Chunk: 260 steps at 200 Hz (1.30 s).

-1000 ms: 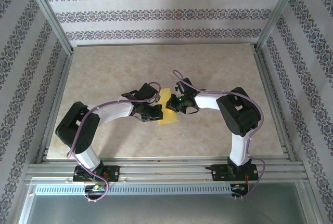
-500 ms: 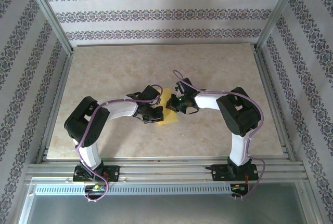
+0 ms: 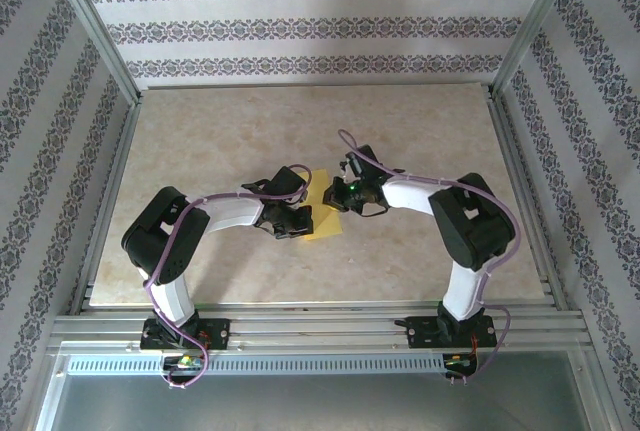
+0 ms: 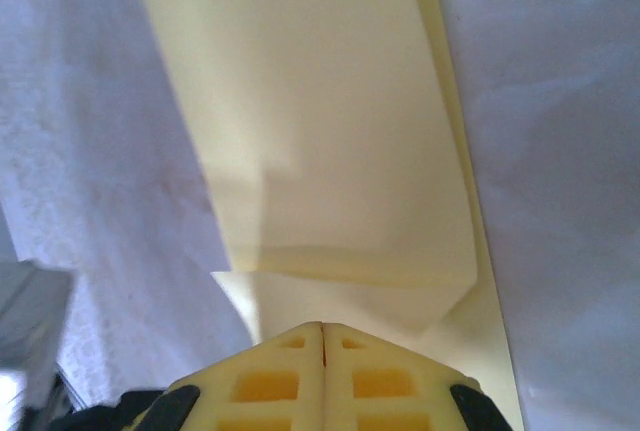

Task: Fold a paper plane with a square sheet of paper (pick it up from the middle)
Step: Fold the triangle a second time at the center of the table.

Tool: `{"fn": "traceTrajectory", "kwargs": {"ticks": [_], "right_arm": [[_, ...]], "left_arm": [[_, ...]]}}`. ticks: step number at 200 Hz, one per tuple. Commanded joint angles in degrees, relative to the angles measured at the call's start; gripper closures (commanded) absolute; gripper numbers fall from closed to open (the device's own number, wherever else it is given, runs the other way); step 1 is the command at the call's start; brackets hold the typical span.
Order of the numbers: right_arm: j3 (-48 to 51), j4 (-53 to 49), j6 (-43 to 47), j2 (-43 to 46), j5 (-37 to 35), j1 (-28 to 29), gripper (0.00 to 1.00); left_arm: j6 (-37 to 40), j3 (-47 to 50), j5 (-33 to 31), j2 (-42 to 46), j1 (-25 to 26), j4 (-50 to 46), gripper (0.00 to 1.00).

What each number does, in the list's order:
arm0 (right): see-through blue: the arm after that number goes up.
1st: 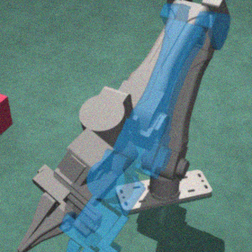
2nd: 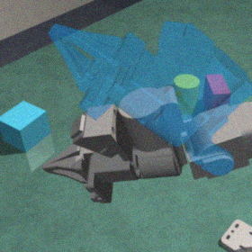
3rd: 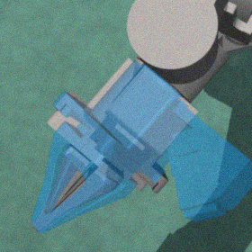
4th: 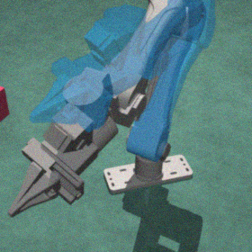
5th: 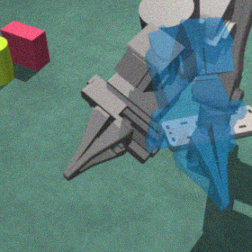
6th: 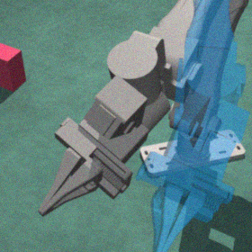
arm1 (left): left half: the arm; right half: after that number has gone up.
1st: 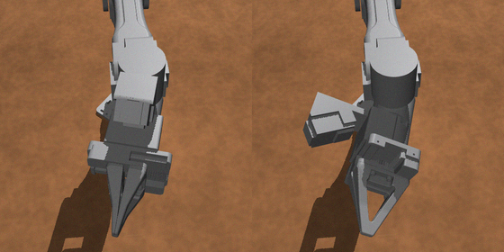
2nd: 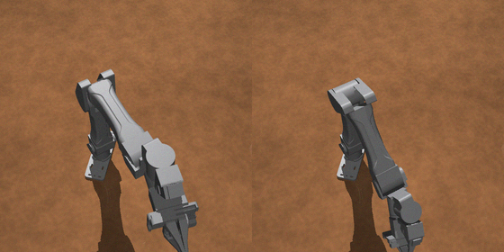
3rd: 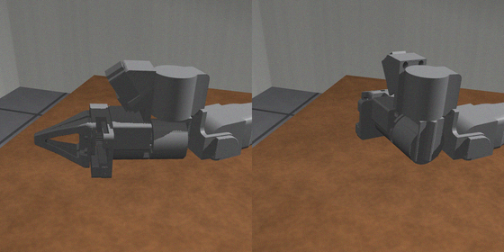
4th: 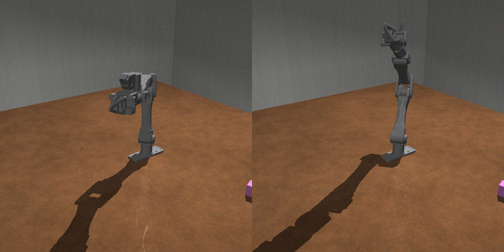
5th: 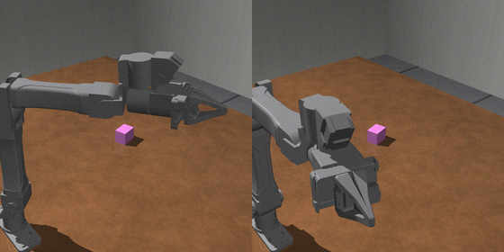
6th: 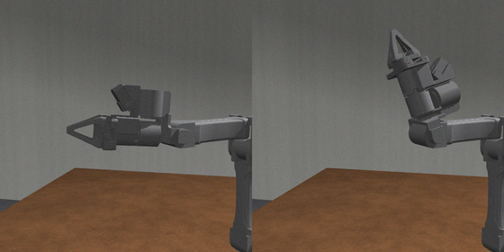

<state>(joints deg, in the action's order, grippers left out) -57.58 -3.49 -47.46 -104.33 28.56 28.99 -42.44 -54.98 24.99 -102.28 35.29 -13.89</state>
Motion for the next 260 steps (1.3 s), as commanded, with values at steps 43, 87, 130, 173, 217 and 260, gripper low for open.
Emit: {"fn": "traceTrajectory", "kwargs": {"ticks": [43, 87, 130, 173, 217, 260], "right_arm": [[1.5, -2.2, 0.7, -0.2, -0.1, 4.1, 1.0], [-0.1, -1.5, -0.3, -3.9, 0.2, 5.9, 1.0], [0.0, -1.5, 0.1, -5.5, -0.4, 4.3, 1.0], [-2.0, -1.4, 1.3, -7.0, -0.4, -1.0, 1.0], [-5.5, -2.8, 2.1, -9.1, -1.4, -6.2, 1.0], [-5.6, -3.6, 2.5, -4.6, -3.2, -9.3, 1.0]], "left_arm": [[0.7, 1.0, -1.0, -1.0, 0.4, -2.9, 1.0], [0.7, 1.1, -0.8, -1.1, 0.4, -2.7, 1.0], [0.7, 1.5, -1.0, -1.0, 0.4, -3.1, 1.0], [1.1, 2.2, -1.3, -2.1, 0.4, -4.4, 1.0], [1.5, 2.9, -0.8, -2.5, 0.3, -3.8, 1.0], [2.8, -0.8, 0.7, -1.5, 0.3, -4.2, 1.0]]}}
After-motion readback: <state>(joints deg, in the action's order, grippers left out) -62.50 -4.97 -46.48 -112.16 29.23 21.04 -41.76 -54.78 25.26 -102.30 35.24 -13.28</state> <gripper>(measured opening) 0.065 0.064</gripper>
